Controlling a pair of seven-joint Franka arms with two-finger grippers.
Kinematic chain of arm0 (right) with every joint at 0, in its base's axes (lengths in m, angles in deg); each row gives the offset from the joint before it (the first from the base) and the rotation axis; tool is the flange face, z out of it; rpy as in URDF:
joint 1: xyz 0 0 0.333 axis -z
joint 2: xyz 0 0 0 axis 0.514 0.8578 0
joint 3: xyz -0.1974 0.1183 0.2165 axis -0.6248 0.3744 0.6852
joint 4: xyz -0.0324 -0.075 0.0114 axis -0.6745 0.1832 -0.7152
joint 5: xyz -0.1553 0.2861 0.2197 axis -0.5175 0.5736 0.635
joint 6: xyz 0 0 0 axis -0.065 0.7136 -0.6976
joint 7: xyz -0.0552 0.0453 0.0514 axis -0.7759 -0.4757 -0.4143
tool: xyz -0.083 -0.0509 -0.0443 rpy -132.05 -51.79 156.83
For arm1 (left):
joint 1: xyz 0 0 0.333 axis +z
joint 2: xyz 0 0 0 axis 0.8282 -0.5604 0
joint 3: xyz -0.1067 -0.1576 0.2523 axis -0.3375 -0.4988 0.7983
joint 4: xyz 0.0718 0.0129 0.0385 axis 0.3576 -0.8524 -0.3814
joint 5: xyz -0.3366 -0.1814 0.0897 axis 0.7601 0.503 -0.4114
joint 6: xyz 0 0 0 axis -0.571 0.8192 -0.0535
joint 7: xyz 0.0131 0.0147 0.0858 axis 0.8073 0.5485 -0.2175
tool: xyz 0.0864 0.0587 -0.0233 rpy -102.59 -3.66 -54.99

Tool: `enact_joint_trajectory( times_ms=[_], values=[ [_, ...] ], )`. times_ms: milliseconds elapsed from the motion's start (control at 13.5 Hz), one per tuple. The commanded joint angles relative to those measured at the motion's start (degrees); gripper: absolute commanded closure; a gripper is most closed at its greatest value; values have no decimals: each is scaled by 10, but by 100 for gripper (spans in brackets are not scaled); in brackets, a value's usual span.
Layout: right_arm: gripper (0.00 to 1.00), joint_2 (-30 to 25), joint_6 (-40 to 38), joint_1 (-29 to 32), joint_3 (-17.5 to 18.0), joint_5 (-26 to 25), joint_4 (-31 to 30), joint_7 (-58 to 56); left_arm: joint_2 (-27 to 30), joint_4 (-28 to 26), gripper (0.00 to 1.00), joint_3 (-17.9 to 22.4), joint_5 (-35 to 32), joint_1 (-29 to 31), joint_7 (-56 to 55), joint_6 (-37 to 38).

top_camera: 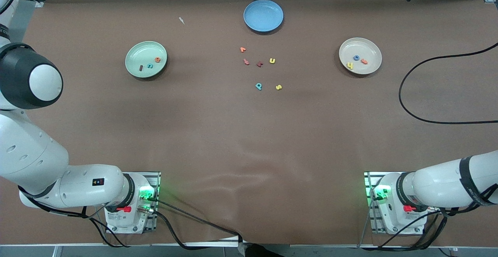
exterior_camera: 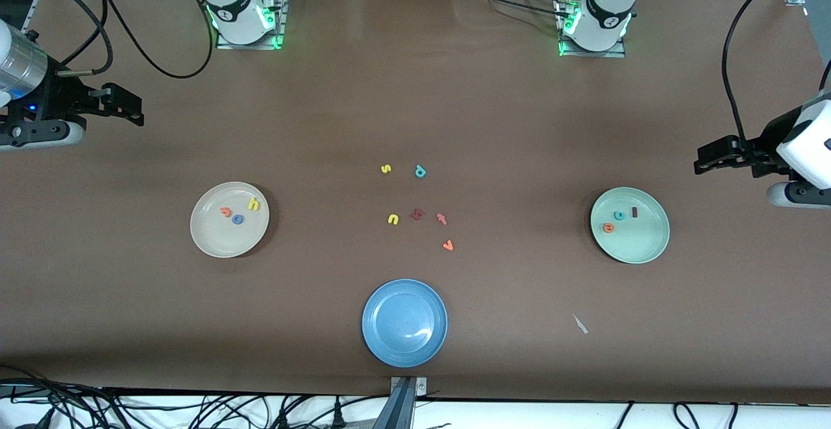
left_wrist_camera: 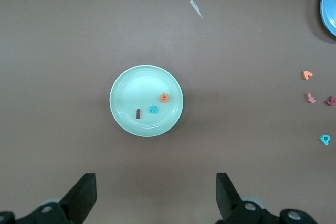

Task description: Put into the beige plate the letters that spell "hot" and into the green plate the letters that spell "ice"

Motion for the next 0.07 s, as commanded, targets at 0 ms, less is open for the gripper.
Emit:
enact_joint_trajectory(
  times_ms=[0],
  values=[
    [0, 6, -12, 4, 1, -5, 14, 2, 18, -17, 0, 9, 12, -6, 7, -8]
  ],
)
